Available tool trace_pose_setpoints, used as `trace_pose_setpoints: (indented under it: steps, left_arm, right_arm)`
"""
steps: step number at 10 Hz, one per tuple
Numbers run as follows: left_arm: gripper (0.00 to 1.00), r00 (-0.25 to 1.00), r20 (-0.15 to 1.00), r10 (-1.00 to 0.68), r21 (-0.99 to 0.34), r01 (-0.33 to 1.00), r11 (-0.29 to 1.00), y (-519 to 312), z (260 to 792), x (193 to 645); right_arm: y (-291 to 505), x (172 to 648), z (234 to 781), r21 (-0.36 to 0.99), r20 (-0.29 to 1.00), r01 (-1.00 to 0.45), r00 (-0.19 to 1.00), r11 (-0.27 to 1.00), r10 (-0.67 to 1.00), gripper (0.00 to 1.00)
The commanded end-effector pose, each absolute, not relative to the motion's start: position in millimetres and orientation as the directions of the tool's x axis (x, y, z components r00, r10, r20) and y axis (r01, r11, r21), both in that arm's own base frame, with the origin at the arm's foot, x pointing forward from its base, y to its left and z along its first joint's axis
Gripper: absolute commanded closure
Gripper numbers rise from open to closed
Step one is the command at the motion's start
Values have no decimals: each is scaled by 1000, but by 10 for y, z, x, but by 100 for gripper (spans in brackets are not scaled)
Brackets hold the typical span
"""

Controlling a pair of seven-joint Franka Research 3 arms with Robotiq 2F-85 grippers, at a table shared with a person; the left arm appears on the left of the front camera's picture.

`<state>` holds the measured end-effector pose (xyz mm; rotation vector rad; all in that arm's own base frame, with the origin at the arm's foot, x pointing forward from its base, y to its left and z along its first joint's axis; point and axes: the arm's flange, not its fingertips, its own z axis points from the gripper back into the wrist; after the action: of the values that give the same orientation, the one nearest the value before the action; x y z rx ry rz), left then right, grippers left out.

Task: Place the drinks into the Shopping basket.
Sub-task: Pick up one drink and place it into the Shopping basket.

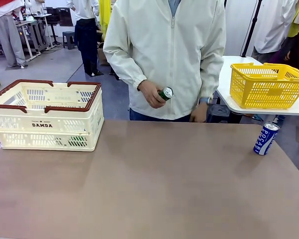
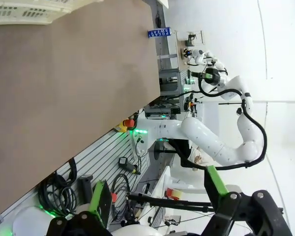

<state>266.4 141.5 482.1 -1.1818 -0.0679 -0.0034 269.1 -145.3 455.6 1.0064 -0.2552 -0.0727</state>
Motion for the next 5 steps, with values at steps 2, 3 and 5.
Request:
trace_pose_setpoints:
  steps: [2, 3, 5]
  left_arm:
    - [0, 998, 52, 38, -932, 35, 362, 1415, 4835, 2647]
    - [0, 998, 52, 38, -932, 35, 362, 1415, 4835, 2647]
    - [0, 998, 52, 38, -932, 35, 362, 1415, 4835, 2647]
  right_arm:
    - [-1123, 2973, 4583, 184, -8, 173, 985, 968, -175, 0]
    - [-1109, 2988, 4635, 196, 22, 175, 983, 965, -183, 0]
    - [-1156, 3094, 4670, 499, 172, 78, 967, 863, -187, 0]
